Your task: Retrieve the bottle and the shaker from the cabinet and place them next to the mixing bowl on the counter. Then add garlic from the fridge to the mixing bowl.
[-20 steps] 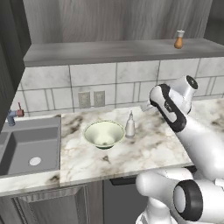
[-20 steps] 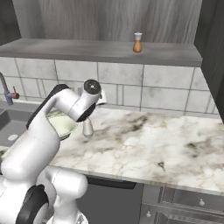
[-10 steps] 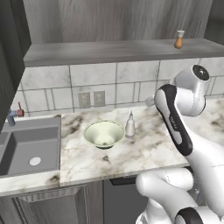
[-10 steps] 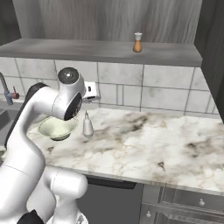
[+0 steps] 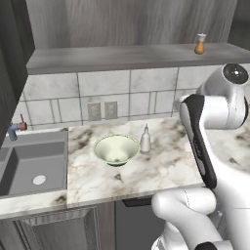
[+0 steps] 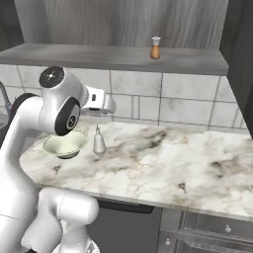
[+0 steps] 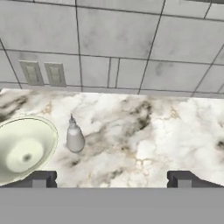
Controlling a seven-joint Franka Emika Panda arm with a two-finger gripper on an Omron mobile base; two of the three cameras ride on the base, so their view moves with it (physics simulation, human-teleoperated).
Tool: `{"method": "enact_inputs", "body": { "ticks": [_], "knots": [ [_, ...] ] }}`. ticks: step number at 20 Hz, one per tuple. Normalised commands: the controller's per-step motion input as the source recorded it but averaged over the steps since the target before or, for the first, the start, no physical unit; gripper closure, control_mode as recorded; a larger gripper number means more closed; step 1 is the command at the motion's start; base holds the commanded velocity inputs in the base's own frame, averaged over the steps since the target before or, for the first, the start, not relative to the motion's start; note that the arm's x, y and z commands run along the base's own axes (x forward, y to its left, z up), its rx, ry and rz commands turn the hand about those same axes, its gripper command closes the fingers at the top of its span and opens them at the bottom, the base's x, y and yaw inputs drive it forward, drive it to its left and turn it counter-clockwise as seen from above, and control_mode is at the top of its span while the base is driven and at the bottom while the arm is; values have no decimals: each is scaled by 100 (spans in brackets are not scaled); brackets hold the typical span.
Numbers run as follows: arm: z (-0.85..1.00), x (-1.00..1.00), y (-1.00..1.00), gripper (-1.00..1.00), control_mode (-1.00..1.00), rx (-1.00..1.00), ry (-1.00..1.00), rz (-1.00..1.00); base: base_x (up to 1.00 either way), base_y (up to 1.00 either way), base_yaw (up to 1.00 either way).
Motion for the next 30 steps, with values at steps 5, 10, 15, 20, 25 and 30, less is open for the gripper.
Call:
{"method": "enact_inputs", "body": {
  "ticks": [5,10,15,20,25,30],
  "knots": [
    [58,-23,-10,-100,-100,0,-4,-14,0,0,0],
    [39,-9,-42,-100,-100,-4,-4,3,0,0,0],
    [20,-11,-48,-100,-100,0,-11,1,0,0,0],
    [16,0,-30,-100,-100,5,-14,0,0,0,0],
    [12,0,-18,-100,-100,8,-12,-4,0,0,0],
    [21,4,-4,-100,-100,1,-4,-9,0,0,0]
  ]
}}
